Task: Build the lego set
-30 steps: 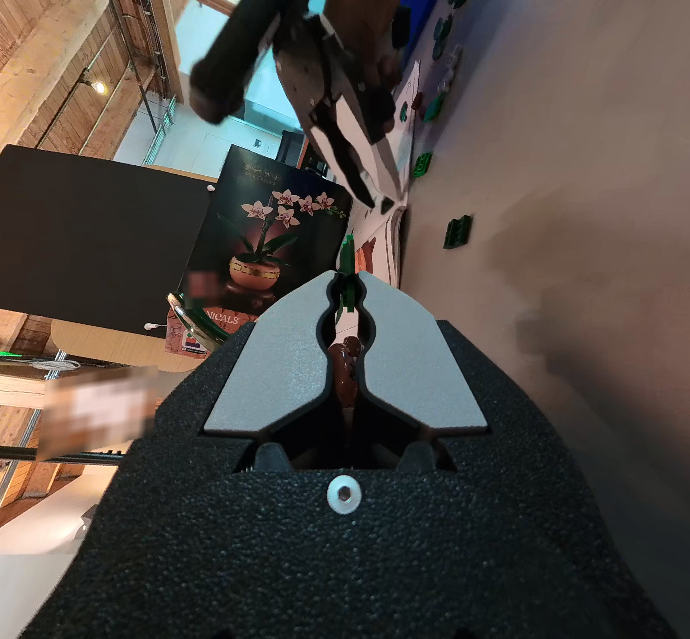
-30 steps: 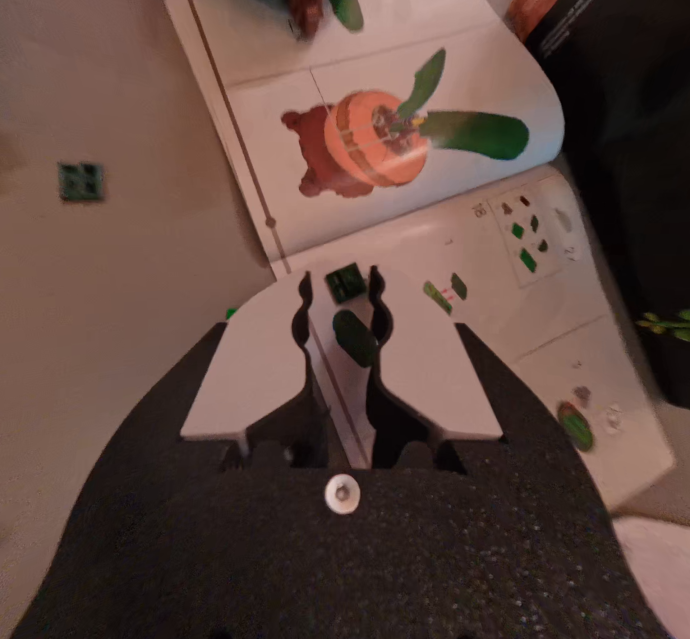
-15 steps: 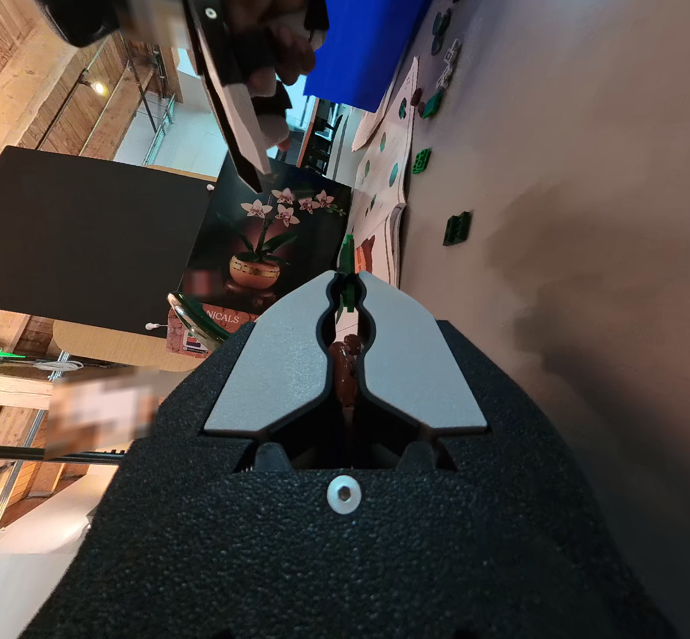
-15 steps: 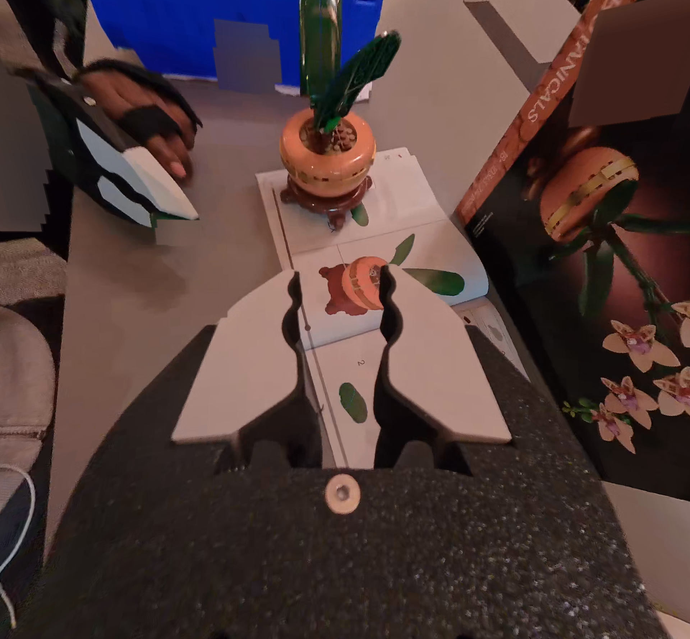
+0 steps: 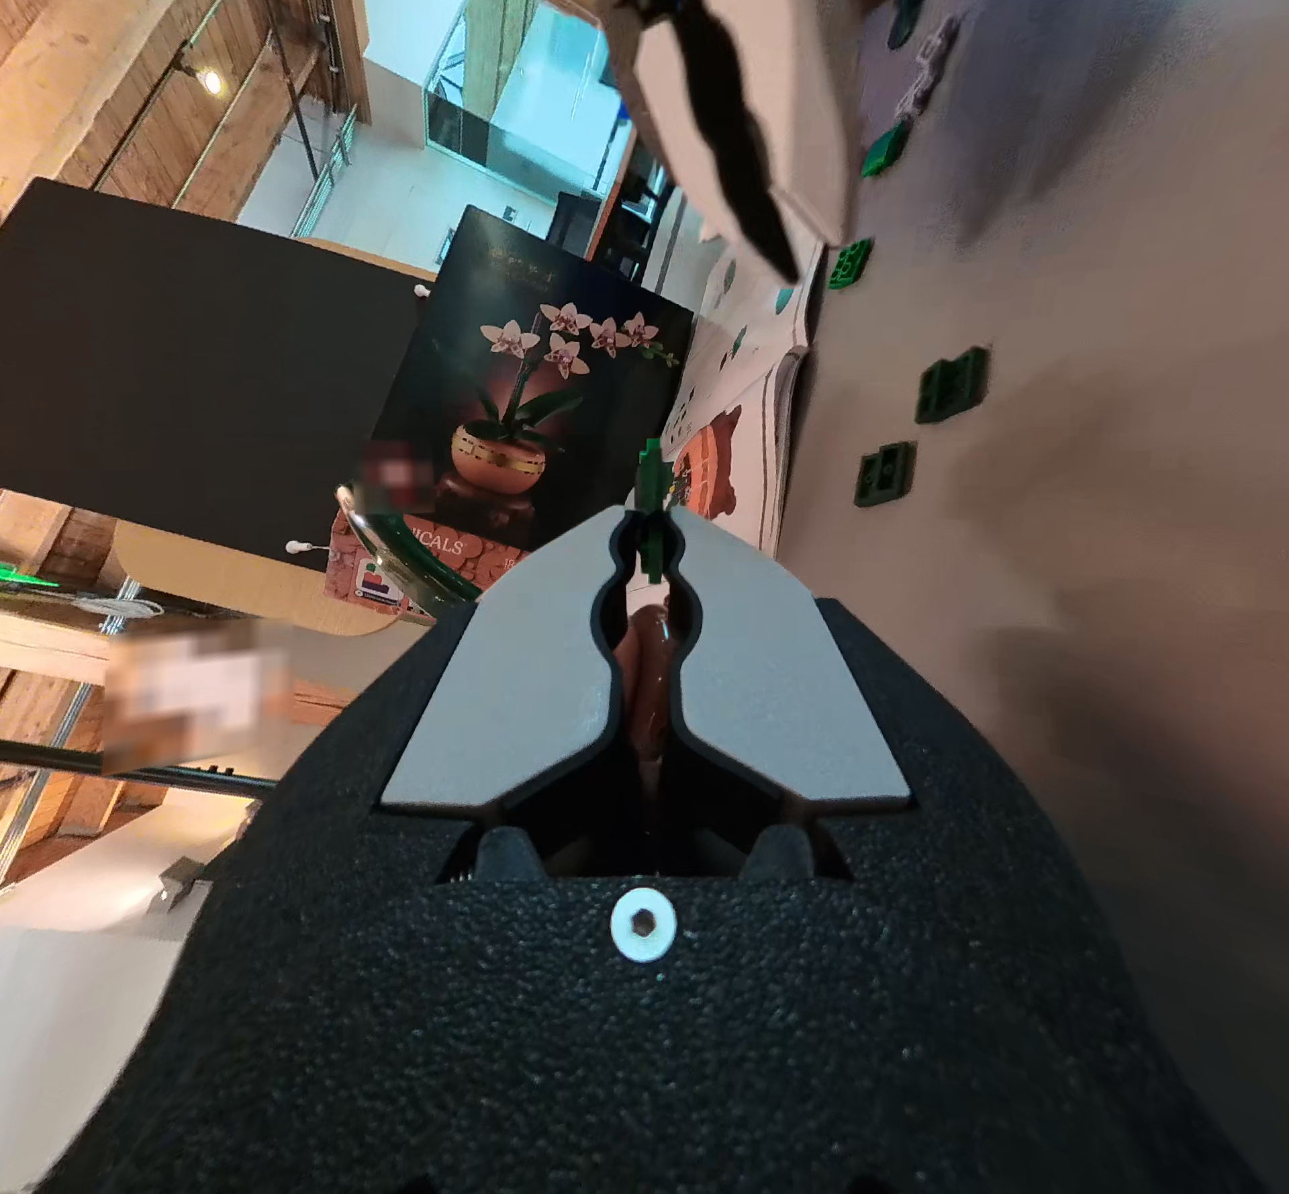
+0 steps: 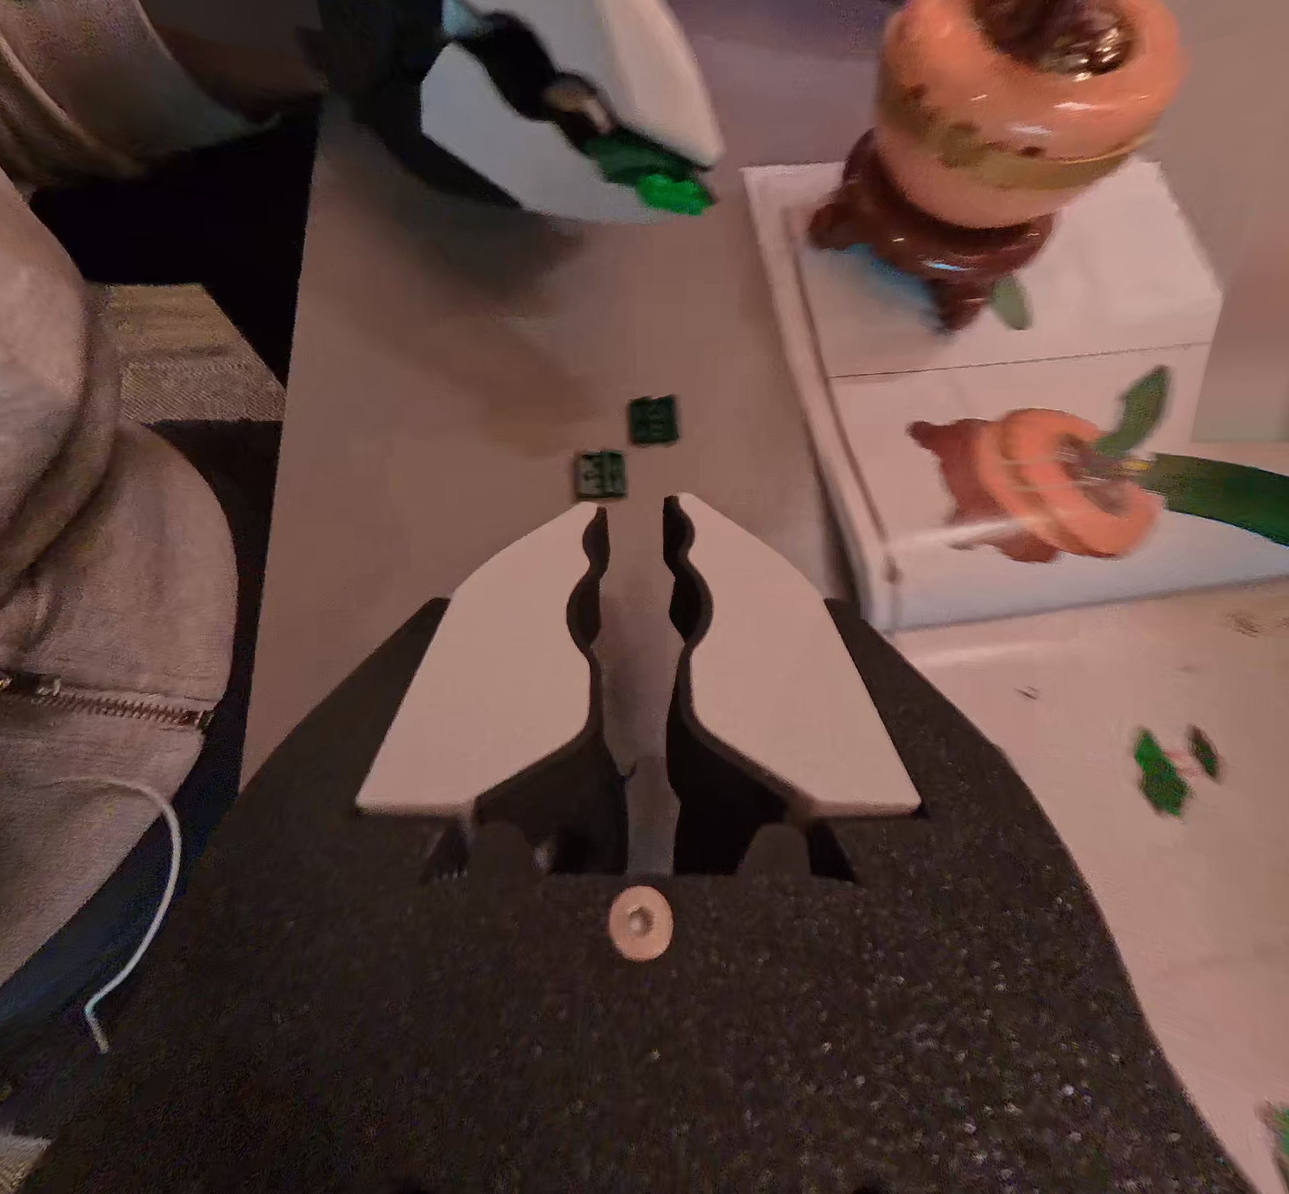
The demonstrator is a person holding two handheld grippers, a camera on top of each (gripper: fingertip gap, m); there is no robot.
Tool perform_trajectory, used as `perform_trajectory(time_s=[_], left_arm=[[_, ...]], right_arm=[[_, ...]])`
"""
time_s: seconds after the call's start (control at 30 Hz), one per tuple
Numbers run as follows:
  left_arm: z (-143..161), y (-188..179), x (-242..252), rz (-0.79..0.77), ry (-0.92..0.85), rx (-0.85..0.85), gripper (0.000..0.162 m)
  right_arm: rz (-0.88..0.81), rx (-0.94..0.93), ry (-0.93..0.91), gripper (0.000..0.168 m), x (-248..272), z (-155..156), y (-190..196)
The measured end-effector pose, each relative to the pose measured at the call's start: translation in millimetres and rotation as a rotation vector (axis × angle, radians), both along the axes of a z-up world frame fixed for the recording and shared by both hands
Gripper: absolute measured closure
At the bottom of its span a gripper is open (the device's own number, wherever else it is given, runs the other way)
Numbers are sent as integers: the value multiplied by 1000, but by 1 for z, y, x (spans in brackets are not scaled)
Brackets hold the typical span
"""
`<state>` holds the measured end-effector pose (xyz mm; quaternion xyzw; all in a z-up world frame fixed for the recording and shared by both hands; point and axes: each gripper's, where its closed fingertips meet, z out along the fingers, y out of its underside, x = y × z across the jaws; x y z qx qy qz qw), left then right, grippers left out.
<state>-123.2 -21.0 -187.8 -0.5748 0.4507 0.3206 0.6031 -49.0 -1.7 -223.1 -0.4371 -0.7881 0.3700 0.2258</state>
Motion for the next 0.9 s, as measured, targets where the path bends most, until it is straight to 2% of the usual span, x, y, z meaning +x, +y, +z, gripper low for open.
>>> perform_trajectory(time_s=[0.17, 0.2, 0.27, 0.37, 0.43, 0.5, 0.6, 0.67, 0.77, 0.9], left_arm=[[-3, 0, 3, -5, 19, -9, 157], [-3, 0, 3, -7, 20, -8, 157], [-2, 0, 3, -12, 21, -6, 157], [-1, -1, 4, -14, 21, -1, 157], [0, -1, 4, -15, 15, 1, 157], [0, -1, 4, -17, 11, 2, 157], [0, -2, 4, -19, 12, 0, 157], [-1, -1, 5, -20, 16, 0, 157], [-1, -1, 5, -22, 17, -1, 157], [-2, 0, 5, -19, 20, -4, 157]], right_arm=[[-32, 114, -42, 138, -14, -27, -17], [-42, 100, -40, 139, -18, -27, -17], [-21, 60, -70, 156, -19, -30, -20], [-5, 44, -108, 157, -18, -28, -17], [5, 11, -74, 158, -17, -13, -17], [7, -34, 5, 157, -17, 17, -16], [-23, -114, 135, 138, -15, 65, -10], [-70, -122, 187, 140, -12, 82, 2], [-126, -74, 216, 139, -6, 84, 19], [-130, -69, 285, 136, 1, 82, 22]])
